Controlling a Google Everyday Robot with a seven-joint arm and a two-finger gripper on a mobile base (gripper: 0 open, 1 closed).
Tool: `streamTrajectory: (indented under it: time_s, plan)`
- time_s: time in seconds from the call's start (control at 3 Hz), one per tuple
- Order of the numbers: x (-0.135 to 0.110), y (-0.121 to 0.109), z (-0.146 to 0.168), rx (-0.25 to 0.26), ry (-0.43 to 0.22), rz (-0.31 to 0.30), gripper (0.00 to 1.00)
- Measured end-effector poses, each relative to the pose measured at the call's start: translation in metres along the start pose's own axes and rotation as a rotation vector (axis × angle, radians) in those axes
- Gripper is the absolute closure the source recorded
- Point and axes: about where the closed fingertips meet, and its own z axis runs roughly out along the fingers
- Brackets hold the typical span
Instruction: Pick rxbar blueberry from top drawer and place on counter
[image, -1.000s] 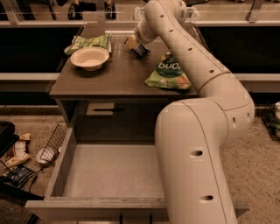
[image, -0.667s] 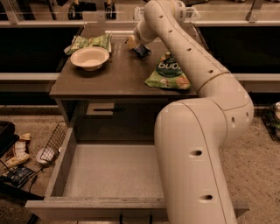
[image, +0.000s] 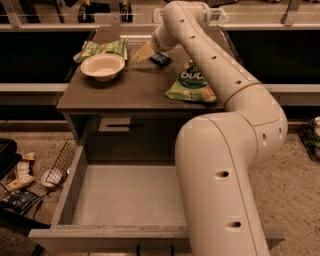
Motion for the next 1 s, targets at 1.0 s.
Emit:
streamTrajectory:
  time_s: [1.0]
  plan:
    - [-0.038, -0.036, -0.120, 0.037, -0.133, 0.040, 0.00]
